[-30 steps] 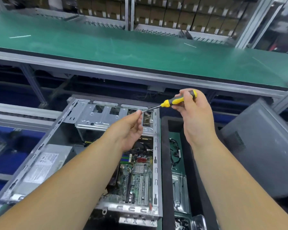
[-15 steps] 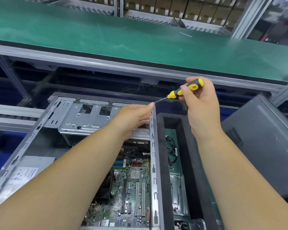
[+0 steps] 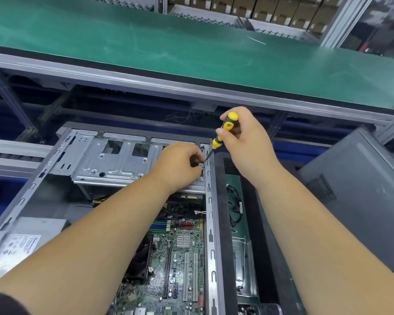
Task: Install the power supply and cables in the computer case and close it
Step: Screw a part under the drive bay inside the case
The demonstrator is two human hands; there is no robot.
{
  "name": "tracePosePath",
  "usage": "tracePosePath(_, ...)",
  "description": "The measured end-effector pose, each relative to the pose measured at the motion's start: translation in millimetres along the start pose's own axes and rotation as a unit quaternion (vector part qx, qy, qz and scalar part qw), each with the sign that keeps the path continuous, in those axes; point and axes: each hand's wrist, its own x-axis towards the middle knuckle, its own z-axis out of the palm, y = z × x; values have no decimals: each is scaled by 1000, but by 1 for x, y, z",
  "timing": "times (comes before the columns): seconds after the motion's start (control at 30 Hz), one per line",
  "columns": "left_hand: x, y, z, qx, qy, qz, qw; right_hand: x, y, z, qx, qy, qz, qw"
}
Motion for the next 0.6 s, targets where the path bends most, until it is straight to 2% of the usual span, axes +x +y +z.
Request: tracePosePath(0.6,-4,0,-1,28,2,14,1000,11,-12,7,-31,-36,-15,999)
